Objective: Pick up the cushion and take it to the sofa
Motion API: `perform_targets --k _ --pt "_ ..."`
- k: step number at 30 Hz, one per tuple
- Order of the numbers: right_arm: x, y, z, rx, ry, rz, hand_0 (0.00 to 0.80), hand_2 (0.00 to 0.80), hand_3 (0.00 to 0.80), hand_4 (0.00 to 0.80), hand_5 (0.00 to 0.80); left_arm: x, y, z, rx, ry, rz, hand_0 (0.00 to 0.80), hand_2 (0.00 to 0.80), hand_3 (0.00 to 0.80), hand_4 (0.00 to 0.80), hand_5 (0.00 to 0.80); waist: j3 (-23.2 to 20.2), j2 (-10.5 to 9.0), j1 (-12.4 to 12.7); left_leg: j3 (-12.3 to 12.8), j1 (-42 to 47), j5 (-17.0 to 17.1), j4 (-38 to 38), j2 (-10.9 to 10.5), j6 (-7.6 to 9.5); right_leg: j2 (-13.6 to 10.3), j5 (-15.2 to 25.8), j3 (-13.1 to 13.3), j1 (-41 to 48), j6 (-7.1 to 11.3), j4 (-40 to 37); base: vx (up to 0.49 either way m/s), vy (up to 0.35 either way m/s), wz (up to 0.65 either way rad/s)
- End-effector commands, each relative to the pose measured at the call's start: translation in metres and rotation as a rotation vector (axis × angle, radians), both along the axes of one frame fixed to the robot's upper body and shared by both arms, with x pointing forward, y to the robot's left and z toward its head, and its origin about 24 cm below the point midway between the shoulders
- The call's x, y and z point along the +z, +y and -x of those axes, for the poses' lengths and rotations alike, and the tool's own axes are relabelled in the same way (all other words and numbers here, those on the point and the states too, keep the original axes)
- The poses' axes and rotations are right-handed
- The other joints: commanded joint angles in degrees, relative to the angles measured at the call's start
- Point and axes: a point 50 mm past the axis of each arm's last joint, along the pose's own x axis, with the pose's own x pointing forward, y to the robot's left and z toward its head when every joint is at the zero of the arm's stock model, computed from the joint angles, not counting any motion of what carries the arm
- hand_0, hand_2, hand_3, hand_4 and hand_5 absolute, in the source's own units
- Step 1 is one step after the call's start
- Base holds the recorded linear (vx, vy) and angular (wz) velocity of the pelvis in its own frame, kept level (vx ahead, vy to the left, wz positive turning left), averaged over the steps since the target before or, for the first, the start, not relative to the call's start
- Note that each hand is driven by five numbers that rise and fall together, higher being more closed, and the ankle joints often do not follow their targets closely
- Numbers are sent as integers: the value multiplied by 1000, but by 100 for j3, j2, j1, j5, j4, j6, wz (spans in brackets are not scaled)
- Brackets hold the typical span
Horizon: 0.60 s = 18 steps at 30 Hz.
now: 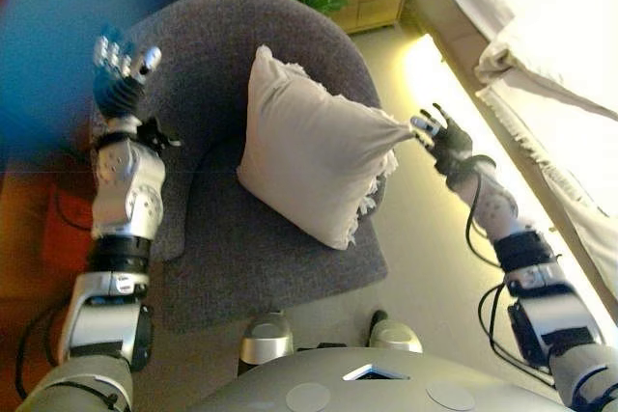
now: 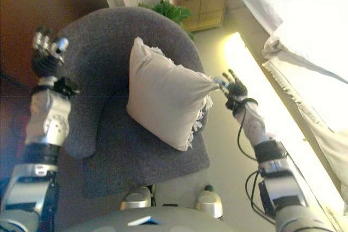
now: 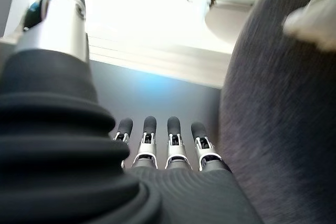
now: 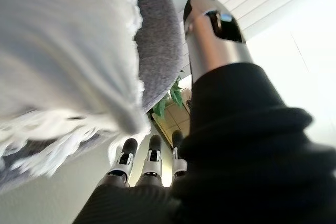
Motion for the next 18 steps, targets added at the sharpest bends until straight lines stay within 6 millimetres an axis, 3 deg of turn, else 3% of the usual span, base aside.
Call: perform_targets --k 1,4,9,13,18 --pt "29 -11 14 -49 -238 149 0 0 0 0 0 7 -12 16 -76 -123 20 0 0 0 0 0 -347 -69 74 153 -16 -307 197 -59 256 208 -45 -127 -268 -245 184 -32 29 -2" --pt "28 -9 30 -7 -303 155 0 0 0 0 0 -2 -17 32 -124 -117 68 0 0 0 0 0 -381 -67 59 160 42 -297 126 -78 265 254 -22 -141 -192 -244 101 -58 32 -2" --pt "11 -5 56 13 -343 107 0 0 0 0 0 -23 -21 52 -181 -76 71 0 0 0 0 0 -420 -43 81 200 110 -174 -158 -61 240 326 17 -257 -148 -239 -5 -82 19 2" --pt "2 1 64 33 -365 99 0 0 0 0 0 -36 -27 58 -183 -34 29 0 0 0 0 0 -380 -5 126 173 35 -44 -362 -70 206 377 53 -355 -209 -232 -87 -128 11 10" --pt "-9 19 71 124 -365 29 0 0 0 0 0 -62 -32 69 -215 35 112 0 0 0 0 0 -330 9 244 134 -72 -37 -320 -128 210 358 143 -458 -239 -220 -209 -82 12 6"
